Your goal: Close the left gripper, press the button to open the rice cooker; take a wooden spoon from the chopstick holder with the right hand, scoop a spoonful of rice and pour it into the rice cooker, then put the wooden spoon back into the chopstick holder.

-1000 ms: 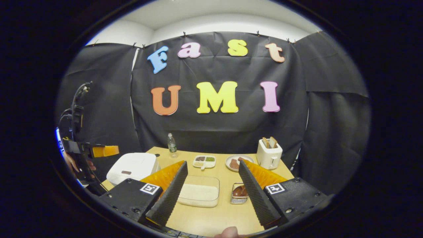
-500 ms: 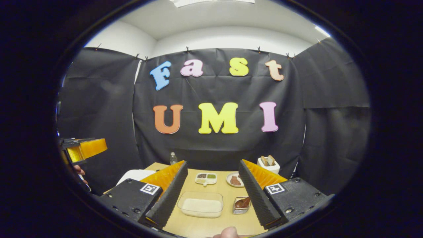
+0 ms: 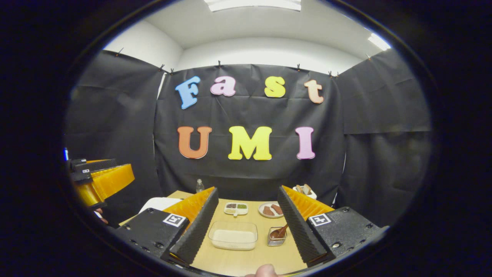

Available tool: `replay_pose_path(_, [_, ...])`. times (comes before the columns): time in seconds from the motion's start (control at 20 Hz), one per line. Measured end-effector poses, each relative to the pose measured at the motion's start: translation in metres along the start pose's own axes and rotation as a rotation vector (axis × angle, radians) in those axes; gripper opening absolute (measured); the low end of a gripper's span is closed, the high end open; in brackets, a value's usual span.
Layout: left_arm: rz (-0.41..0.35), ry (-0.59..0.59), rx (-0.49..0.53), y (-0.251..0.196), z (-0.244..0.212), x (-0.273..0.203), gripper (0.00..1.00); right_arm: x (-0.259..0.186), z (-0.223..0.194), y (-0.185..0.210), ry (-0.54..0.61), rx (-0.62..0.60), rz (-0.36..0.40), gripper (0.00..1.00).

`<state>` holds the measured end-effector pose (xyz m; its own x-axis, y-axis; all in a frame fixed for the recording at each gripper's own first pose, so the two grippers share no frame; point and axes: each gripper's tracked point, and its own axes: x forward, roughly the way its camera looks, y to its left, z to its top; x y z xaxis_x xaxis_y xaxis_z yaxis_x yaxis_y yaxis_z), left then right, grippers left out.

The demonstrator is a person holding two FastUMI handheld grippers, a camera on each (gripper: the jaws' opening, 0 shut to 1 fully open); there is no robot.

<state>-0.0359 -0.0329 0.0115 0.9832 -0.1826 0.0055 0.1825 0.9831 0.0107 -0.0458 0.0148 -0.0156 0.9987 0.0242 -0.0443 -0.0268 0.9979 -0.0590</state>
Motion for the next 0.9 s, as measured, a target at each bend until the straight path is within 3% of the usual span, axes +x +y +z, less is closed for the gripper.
replay_pose_path(0.9, [-0.014, 0.005, 0.001, -0.003, -0.014, -0.016, 0.94, -0.013, 0.001, 0.001, 0.000, 0.041, -0.028, 1.00])
